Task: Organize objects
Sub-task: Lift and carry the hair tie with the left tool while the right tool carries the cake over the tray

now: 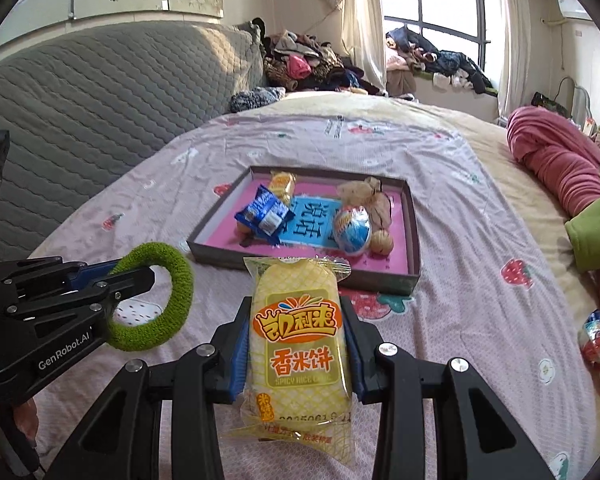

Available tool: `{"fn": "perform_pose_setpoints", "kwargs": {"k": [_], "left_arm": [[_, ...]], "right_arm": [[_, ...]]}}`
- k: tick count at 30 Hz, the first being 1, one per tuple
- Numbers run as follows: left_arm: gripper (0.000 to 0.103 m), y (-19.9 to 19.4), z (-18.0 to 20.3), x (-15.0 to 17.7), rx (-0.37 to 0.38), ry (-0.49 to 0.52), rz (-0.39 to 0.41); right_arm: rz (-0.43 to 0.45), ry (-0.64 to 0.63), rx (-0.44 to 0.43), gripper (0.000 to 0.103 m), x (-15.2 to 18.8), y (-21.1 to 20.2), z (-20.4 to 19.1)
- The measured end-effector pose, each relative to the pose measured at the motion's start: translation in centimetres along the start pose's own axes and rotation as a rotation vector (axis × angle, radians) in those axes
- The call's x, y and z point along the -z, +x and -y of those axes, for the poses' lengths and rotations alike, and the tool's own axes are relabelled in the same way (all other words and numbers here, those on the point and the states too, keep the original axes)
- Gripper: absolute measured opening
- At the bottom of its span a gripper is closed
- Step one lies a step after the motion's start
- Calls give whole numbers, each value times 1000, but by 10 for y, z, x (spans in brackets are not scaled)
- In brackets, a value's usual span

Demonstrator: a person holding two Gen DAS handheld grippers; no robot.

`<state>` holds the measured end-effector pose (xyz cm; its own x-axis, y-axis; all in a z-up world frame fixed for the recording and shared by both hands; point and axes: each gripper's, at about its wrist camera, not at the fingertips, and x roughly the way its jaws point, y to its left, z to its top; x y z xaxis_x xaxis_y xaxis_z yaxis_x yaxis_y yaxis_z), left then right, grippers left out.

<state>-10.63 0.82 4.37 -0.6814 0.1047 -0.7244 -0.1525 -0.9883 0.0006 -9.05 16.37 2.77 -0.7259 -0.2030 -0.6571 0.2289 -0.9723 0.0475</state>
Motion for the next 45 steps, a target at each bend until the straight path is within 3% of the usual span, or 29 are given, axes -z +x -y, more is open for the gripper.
{"fn": "perform_pose_setpoints", "kwargs": {"k": [10,21,45], "left_arm": [[14,-20,7,-13,-10,17,43],[14,-30,9,-49,-34,29,102],[14,19,14,-126,-57,81,160]], "right_arm": [[51,-19,15,40,-21,-21,-1],[115,-22,21,40,-55,-30,5],[208,4,56,40,-110,2,48]]}}
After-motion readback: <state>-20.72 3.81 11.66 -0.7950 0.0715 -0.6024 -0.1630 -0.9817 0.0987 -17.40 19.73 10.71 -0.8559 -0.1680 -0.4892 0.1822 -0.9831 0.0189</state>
